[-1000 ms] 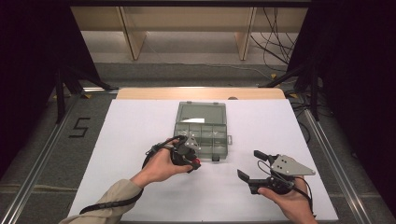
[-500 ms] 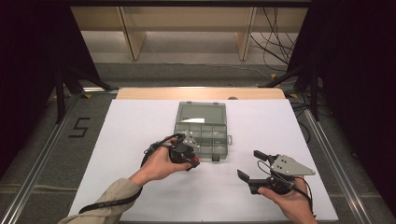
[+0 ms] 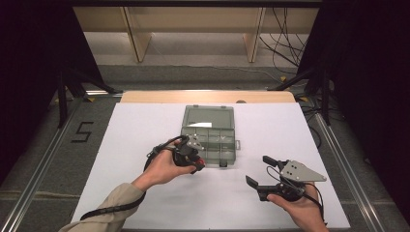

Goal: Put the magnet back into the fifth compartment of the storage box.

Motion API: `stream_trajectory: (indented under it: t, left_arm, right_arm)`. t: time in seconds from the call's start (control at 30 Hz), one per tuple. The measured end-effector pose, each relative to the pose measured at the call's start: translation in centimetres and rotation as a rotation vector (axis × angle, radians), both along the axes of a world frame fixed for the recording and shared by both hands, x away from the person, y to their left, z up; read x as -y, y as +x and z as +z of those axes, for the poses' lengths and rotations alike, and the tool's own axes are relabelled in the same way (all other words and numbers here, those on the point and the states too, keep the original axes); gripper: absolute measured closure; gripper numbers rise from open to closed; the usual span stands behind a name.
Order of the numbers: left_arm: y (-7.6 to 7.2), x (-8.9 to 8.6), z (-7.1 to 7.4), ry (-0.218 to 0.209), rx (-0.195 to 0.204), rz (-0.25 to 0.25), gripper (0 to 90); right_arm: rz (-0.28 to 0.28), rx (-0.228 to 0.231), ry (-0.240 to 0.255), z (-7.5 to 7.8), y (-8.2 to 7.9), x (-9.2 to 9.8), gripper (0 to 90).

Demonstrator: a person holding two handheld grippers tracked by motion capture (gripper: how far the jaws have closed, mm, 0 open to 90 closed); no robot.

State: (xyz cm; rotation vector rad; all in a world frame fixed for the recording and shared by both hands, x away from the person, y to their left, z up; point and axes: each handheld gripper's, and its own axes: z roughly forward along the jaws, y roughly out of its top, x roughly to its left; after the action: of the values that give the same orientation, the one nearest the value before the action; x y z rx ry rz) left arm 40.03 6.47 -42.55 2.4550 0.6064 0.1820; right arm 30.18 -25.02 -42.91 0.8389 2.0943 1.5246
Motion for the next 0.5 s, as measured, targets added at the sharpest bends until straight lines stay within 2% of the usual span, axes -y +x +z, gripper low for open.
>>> stream_trajectory:
  t: [0.07,0.1,0.2,0.23,0.3,0.37,0.43,0.47,0.5]
  left_arm:
    - [0.11,-0.09,0.04,-0.007,0.003,0.008,62.8]
    - [0.23,-0.24,0.19,0.011,0.004,0.0,62.8]
    - [0.46,-0.44,0.32,-0.001,0.008,0.012,62.8]
    - [0.56,-0.57,0.45,0.012,0.015,0.001,62.8]
    - [0.66,-0.69,0.5,0.008,0.011,0.012,62.8]
    - [0.76,-0.77,0.48,0.003,0.009,0.023,62.8]
    - [0.9,-0.91,0.51,0.006,0.011,0.024,62.8]
    - [0.96,-0.98,0.54,0.007,0.01,0.026,62.8]
    - [1.04,-1.04,0.52,0.005,0.012,0.029,62.9]
  right_arm:
    - [0.0,0.0,-0.001,0.0,0.0,0.0,12.9]
    - [0.001,0.0,0.0,-0.01,0.0,0.0,12.9]
    - [0.0,0.0,0.0,0.0,0.0,0.01,13.0]
    - [0.0,0.0,0.0,-0.01,0.01,0.0,13.0]
    - [0.0,0.021,-0.007,-0.03,0.12,0.05,13.0]
    - [0.001,-0.001,-0.001,-0.03,0.01,-0.02,13.0]
    - [0.0,0.0,-0.001,-0.03,0.02,-0.02,13.0]
    - [0.0,0.022,-0.006,-0.04,0.14,0.03,13.0]
    - [0.0,-0.001,-0.001,-0.03,0.01,-0.02,13.0]
